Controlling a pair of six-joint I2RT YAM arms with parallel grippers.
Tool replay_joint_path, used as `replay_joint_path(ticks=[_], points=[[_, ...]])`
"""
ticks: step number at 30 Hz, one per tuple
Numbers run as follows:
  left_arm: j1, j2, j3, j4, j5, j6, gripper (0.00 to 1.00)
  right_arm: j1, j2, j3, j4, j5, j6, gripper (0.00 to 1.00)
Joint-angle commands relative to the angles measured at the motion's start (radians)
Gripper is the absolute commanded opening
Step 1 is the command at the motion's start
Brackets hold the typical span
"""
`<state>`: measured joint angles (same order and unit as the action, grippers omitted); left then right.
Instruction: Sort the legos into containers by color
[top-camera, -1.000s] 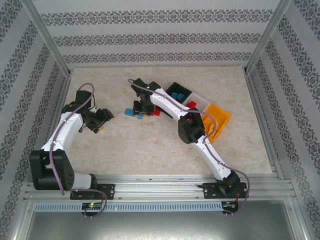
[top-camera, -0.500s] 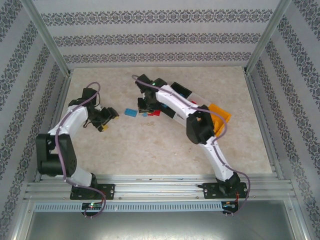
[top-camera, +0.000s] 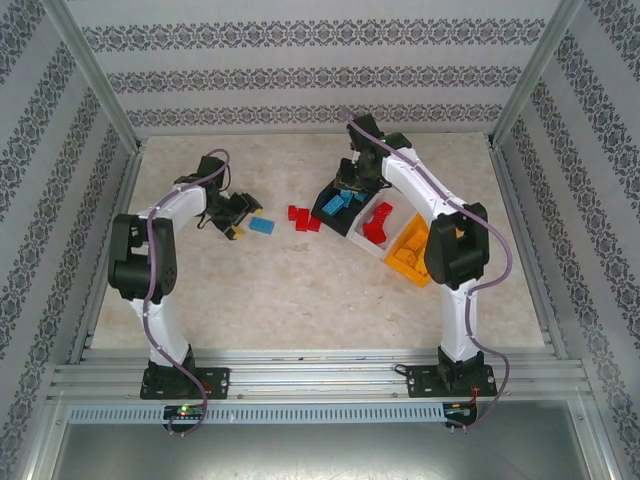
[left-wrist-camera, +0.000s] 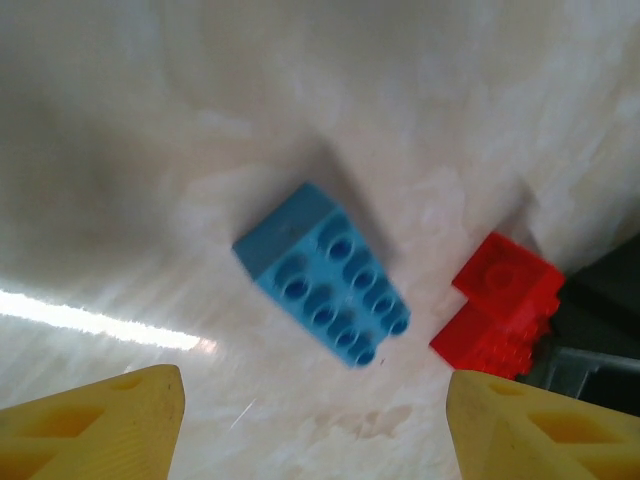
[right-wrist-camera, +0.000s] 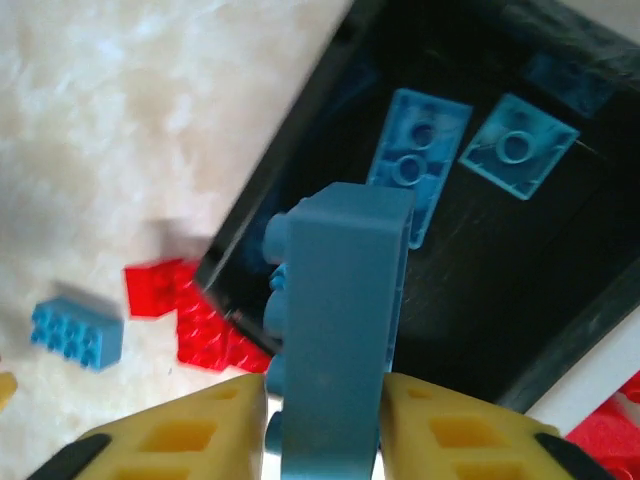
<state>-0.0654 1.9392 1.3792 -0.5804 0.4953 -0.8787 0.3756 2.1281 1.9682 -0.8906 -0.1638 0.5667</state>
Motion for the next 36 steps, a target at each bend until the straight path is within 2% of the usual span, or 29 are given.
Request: replay_joint_path(ticks=[1,4,10,17,20,22,26,32,36], points=[[-0.013,0.059,0.078,-0.013,-0.022,-0.039,0.70,-0.008,0.021,0.063,-0.012,0.020,-0.040,0.45],[-0.026,0.106,0.121,-0.028,-0.037,-0.050,0.70,-0.006,-0.030,0.023,-0.001,0.033,-0.050,0.50],[-0.046,0.171,0.164,-0.067,-0.065,-0.073,0.68,0.003,-0.166,-0.152,0.062,0.021,-0.031,0.52],[-0.071,0.241,0.204,-0.092,-0.067,-0.078,0.57,0.009,-0.256,-0.294,0.114,-0.008,0.003,0.52],[-0.073,0.260,0.197,-0.086,-0.053,-0.080,0.49,0.011,-0.290,-0.326,0.122,-0.004,0.007,0.52],[-0.072,0.259,0.186,-0.082,-0.044,-0.077,0.41,0.009,-0.310,-0.348,0.126,0.002,0.008,0.52],[-0.072,0.248,0.184,-0.092,-0.037,-0.057,0.34,-0.001,-0.344,-0.390,0.136,0.009,0.009,0.53],[-0.072,0.188,0.184,-0.079,-0.013,-0.068,0.34,-0.008,-0.377,-0.441,0.149,0.009,0.011,0.53],[-0.072,0.133,0.163,-0.006,0.035,-0.148,0.34,-0.019,-0.402,-0.476,0.149,0.010,0.006,0.53]])
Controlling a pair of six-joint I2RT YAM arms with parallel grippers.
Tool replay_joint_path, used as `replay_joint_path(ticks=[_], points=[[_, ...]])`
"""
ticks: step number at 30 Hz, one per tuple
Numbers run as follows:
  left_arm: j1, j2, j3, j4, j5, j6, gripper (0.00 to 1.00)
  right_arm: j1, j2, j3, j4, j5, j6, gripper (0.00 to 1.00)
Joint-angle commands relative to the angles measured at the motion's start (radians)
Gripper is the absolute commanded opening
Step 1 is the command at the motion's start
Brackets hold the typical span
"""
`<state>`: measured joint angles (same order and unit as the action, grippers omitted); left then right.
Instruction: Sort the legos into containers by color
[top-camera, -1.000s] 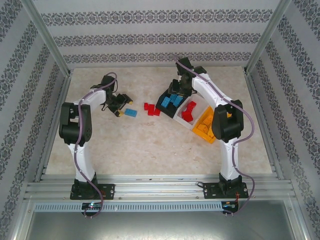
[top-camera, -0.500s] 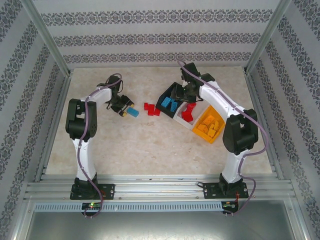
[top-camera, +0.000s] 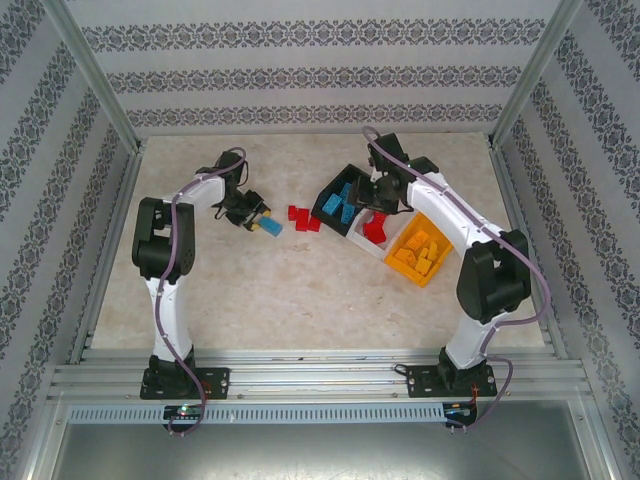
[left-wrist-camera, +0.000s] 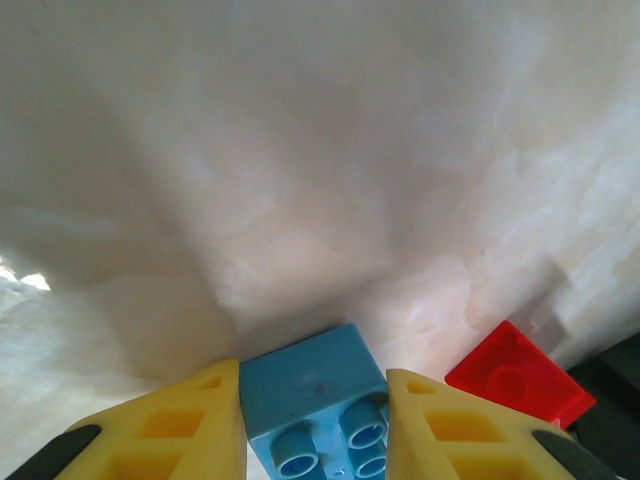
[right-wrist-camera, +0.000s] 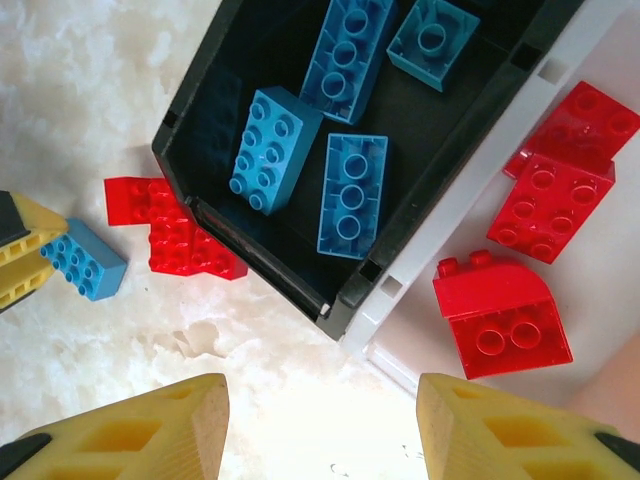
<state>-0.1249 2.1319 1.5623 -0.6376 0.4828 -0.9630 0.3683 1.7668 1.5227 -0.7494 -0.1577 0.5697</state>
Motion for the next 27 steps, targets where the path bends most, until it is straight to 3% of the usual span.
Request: replay_joint_path(ticks=[1,5,12,19,21,24,27], points=[[-0.012,-0.072,-0.026,0.074,0.059,-0.088,0.34,-0.016,-0.049,-0.038,0.007,0.001,0.003,0.53],[-0.033,-0.111,-0.026,0.186,0.085,-0.217,0.35,-0.034,-0.091,-0.095,0.007,0.003,-0.004,0.53],[-0.135,-0.005,0.190,0.263,0.086,-0.370,0.35,-0.081,-0.176,-0.192,0.026,-0.014,0.010,0.53],[-0.239,0.233,0.582,0.164,0.079,-0.400,0.36,-0.112,-0.256,-0.235,0.024,-0.021,0.009,0.53],[-0.263,0.318,0.712,0.116,0.086,-0.406,0.44,-0.115,-0.280,-0.250,0.033,-0.031,0.012,0.57],[-0.287,0.398,0.858,0.063,0.097,-0.408,0.48,-0.109,-0.303,-0.260,0.039,-0.049,0.011,0.60],[-0.290,0.398,0.878,0.037,0.098,-0.388,0.53,-0.100,-0.290,-0.253,0.041,-0.080,-0.004,0.61]])
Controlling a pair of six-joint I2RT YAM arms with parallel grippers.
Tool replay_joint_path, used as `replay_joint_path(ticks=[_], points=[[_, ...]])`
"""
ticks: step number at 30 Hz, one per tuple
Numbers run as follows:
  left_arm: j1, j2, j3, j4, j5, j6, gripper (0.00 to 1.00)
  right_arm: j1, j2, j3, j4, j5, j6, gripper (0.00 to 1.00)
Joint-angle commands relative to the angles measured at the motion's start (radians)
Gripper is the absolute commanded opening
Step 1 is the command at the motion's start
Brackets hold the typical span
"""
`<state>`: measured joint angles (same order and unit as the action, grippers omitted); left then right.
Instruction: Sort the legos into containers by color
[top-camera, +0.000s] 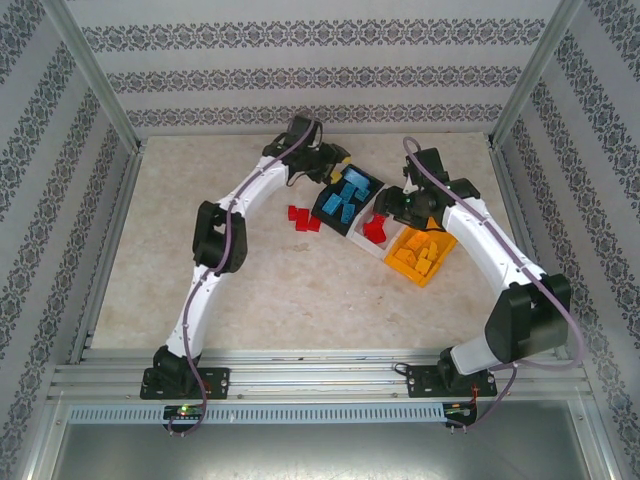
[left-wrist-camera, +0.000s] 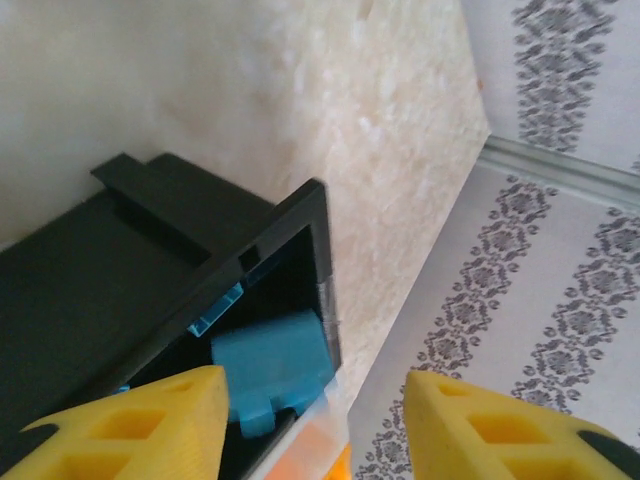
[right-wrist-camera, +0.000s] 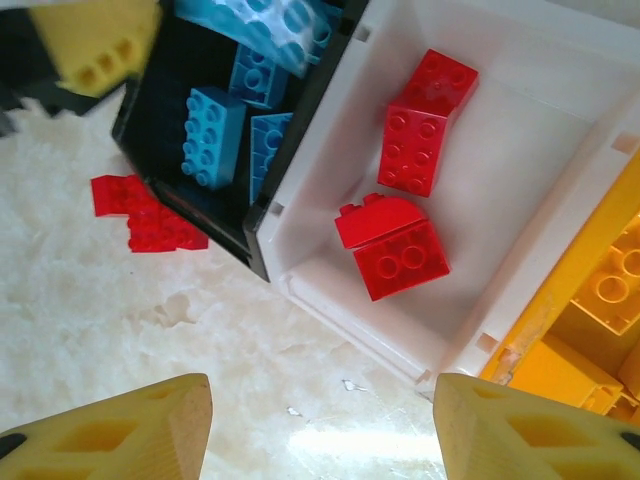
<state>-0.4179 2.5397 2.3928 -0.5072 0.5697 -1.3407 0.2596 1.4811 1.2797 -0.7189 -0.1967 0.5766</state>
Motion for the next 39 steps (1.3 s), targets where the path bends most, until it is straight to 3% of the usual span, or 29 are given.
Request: replay_joint_path(ticks=[1,6,11,14,25,39], points=[[0.005,-0.020,0.047,-0.116,0.007,0.013,0.55,0.015,0.008,0.000,0.009,-0.047,-0.016,0.61],[0.031,-0.111,0.045,-0.322,-0.061,0.253,0.56,0.051,0.077,0.065,0.002,-0.062,-0.031,0.61],[0.075,-0.169,0.031,-0.682,-0.257,0.636,0.57,0.080,0.133,0.102,0.001,-0.088,-0.035,0.61],[0.085,-0.181,-0.022,-0.758,-0.373,0.775,0.56,0.095,0.146,0.110,-0.001,-0.090,-0.032,0.61],[0.078,-0.104,-0.071,-0.724,-0.379,0.871,0.49,0.106,0.123,0.088,-0.028,-0.067,-0.030,0.60],[0.075,-0.075,-0.182,-0.625,-0.356,0.870,0.46,0.138,0.096,0.040,-0.030,-0.045,-0.004,0.58]])
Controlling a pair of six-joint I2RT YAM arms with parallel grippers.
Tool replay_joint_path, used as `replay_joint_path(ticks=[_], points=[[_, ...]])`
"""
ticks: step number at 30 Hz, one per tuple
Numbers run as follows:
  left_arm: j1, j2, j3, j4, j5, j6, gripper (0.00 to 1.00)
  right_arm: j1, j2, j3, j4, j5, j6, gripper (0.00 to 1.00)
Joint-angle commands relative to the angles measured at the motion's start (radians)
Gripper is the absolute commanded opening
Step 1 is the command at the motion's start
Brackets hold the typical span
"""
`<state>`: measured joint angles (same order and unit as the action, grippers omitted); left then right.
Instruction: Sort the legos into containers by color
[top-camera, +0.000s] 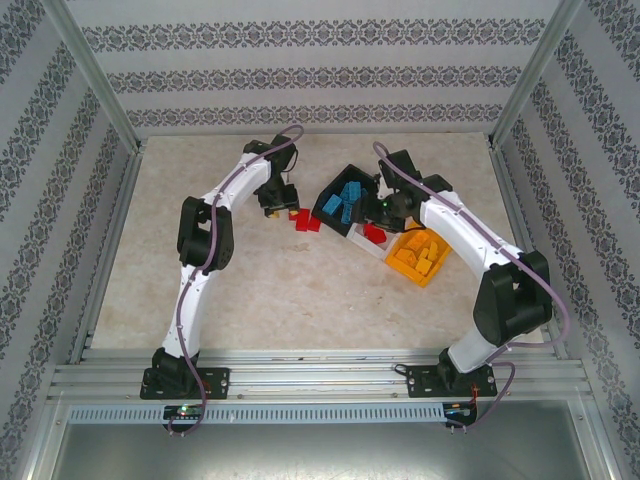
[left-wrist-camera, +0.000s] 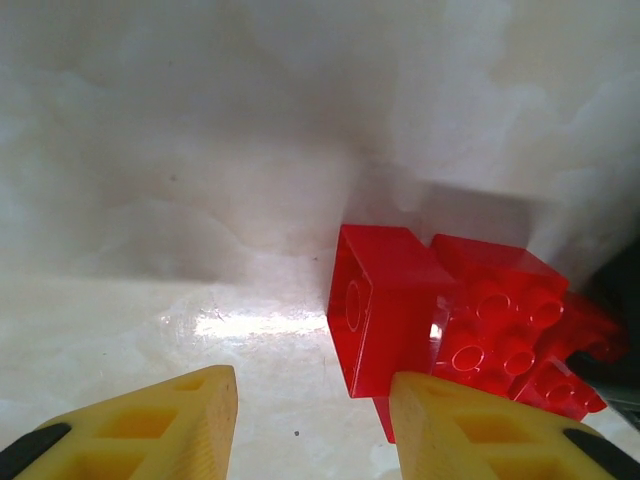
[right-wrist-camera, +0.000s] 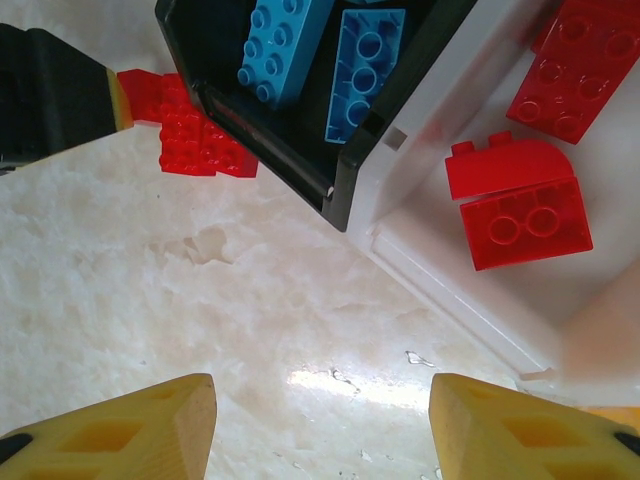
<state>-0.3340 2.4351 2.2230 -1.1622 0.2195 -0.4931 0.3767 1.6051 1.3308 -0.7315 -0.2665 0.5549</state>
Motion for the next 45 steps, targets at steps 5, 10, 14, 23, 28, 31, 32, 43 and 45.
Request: replay_joint_path(ticks=[5,10,14,23,28,31,32,43,45], points=[[-0.008,0.030,0.005,0.040,0.013,0.011,0.46,0.041,-0.020,-0.010,-0.018,0.038,0.025,0.58],[-0.009,0.019,0.019,0.049,0.069,-0.014,0.46,0.047,-0.013,-0.008,-0.017,0.045,0.027,0.58],[-0.008,-0.018,0.018,0.064,0.089,-0.034,0.46,0.047,-0.009,-0.012,-0.016,0.047,0.029,0.58],[-0.008,0.057,0.128,0.019,0.091,-0.035,0.46,0.044,0.019,0.011,-0.016,0.044,0.022,0.58],[-0.005,0.087,0.126,0.005,0.078,-0.035,0.46,0.037,0.030,0.021,-0.015,0.039,0.025,0.58],[-0.006,0.088,0.106,0.007,0.067,-0.033,0.46,0.033,0.033,0.021,-0.014,0.035,0.025,0.58],[-0.005,0.090,0.100,0.009,0.063,-0.032,0.46,0.031,0.033,0.021,-0.014,0.033,0.025,0.58],[-0.001,0.072,0.053,-0.009,0.049,-0.009,0.46,0.024,0.041,0.026,-0.012,0.025,0.024,0.58],[0.001,0.037,0.011,0.007,0.038,-0.006,0.46,0.024,0.043,0.018,-0.004,0.021,0.029,0.58]])
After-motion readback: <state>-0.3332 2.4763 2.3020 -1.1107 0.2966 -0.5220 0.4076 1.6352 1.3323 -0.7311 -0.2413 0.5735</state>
